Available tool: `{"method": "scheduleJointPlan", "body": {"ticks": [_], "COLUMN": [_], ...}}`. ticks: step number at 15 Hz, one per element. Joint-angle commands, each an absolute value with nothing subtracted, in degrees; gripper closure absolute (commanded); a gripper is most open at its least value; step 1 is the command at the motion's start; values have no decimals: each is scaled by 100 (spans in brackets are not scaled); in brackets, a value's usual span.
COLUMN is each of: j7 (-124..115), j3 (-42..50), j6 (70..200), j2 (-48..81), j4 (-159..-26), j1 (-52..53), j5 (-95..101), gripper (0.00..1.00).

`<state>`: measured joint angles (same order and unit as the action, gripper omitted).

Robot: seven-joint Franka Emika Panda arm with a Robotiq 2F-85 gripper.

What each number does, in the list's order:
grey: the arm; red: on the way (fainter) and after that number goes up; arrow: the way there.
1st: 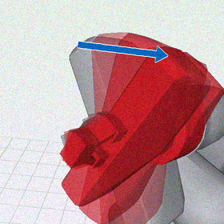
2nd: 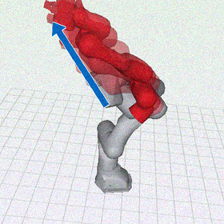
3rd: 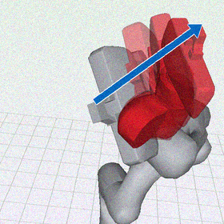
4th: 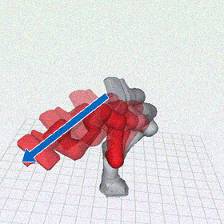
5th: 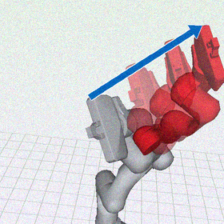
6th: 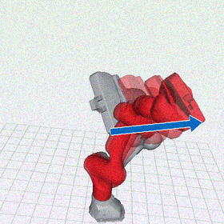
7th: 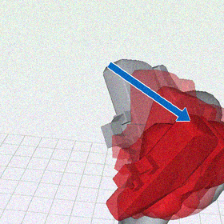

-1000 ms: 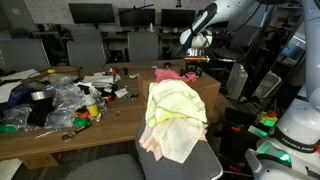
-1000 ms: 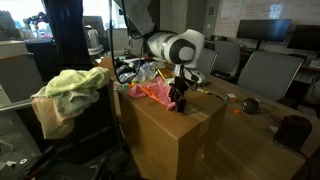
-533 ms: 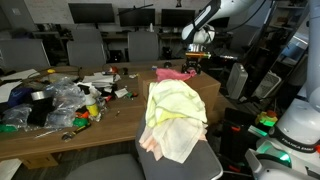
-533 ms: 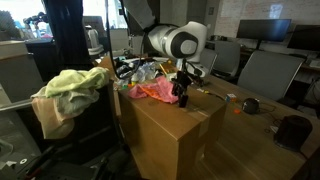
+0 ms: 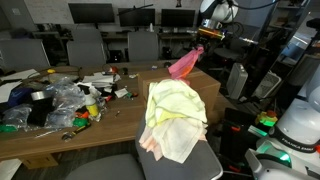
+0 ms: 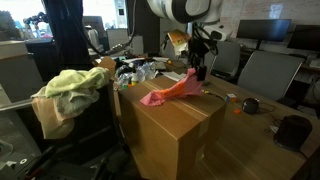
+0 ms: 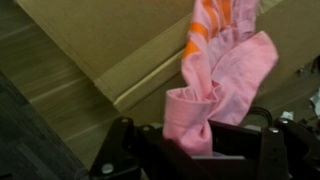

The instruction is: Move all the clothes from the box to the backrest of the chair

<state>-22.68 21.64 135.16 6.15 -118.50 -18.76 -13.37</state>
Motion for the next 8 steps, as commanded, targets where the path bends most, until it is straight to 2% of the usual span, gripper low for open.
{"method": "scheduleJointPlan", "body": {"ticks": [1, 8], "j7": [-2159, -1368], "j3": [2167, 1935], "j6": [14127, 14338], "j2": [-661, -2564], "j4": [-12621, -13454], "j1": [-1920, -2027], "j5": [-1025, -801], "gripper": [100, 100]}}
